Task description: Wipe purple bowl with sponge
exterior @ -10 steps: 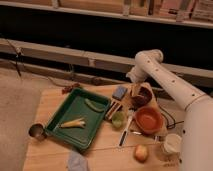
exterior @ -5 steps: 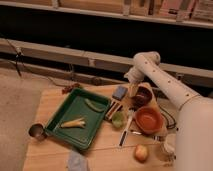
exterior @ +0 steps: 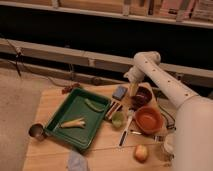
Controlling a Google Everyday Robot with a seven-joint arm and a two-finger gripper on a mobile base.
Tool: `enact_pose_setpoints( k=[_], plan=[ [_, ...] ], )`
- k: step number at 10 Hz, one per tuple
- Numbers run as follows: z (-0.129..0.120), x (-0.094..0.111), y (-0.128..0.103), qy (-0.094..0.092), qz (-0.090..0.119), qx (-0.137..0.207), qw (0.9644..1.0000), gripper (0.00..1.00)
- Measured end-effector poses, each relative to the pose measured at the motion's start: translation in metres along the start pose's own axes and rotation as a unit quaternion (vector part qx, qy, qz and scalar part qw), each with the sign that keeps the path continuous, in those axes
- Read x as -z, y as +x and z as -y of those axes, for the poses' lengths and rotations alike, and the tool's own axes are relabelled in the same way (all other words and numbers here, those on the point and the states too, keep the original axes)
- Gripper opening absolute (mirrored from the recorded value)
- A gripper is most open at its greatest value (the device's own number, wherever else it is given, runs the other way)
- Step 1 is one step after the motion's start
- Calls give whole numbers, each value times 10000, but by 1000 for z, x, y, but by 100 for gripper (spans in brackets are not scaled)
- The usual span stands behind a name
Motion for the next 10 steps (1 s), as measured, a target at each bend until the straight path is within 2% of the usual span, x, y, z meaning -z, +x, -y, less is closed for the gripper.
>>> enact_pose_setpoints(
  k=[1, 4, 6, 10],
  plan=[
    [5, -5, -7, -64, 93, 70, 9999, 80],
    [1, -13, -5, -263, 347, 141, 9990, 80],
    [-5, -15, -13, -372, 319, 227, 9985, 80],
    [-20, -30, -12, -726, 290, 217, 9967, 80]
  ],
)
